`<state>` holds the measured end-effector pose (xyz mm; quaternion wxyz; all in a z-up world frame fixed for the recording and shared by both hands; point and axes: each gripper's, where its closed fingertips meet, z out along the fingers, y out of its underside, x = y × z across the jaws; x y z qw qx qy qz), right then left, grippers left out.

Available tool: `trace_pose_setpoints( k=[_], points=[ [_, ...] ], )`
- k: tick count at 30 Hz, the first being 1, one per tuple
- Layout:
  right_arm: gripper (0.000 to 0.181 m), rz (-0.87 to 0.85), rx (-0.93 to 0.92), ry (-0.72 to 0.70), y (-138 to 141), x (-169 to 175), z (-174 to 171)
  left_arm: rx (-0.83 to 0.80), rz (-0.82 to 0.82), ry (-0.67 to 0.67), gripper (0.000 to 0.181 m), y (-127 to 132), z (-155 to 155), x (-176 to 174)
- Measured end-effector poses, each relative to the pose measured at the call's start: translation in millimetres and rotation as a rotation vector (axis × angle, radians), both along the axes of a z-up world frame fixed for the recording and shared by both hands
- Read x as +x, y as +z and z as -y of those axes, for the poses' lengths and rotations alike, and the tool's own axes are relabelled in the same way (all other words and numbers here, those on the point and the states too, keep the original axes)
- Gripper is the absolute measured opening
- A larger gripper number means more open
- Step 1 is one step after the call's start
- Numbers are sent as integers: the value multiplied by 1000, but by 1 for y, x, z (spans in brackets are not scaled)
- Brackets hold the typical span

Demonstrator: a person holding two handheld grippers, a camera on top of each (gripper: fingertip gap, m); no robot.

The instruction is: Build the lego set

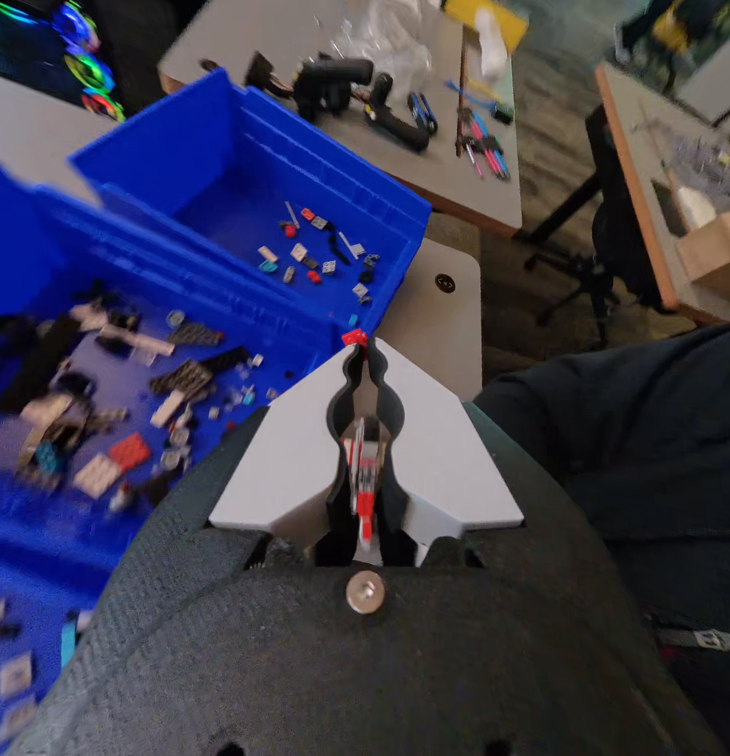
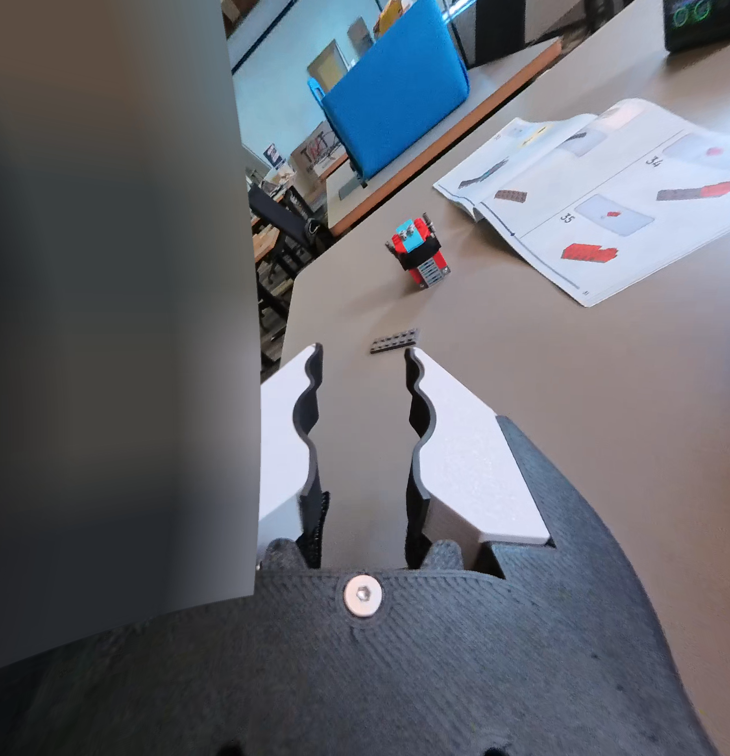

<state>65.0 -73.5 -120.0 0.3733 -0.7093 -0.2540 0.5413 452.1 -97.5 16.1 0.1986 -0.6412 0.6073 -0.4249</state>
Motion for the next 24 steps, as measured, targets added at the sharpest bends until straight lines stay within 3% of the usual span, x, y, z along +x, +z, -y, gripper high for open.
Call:
trace_pose_setpoints(
  k=[5,9,14,18,24],
  points=[
    [41,21,31,-3,0,1,7,97,-222,-112,2,-46,22,103],
    [41,28,27,43,-2,0,17,225,-461,-160,3,-110,19,142],
    [42,35,14,103,-3,2,26,358,-693,-233,8,-165,12,153],
    [42,49,4,134,-6,4,30,406,-775,-262,19,-180,9,157],
    [42,51,2,153,-6,10,31,597,-904,-267,29,-194,-30,150]
  ],
)
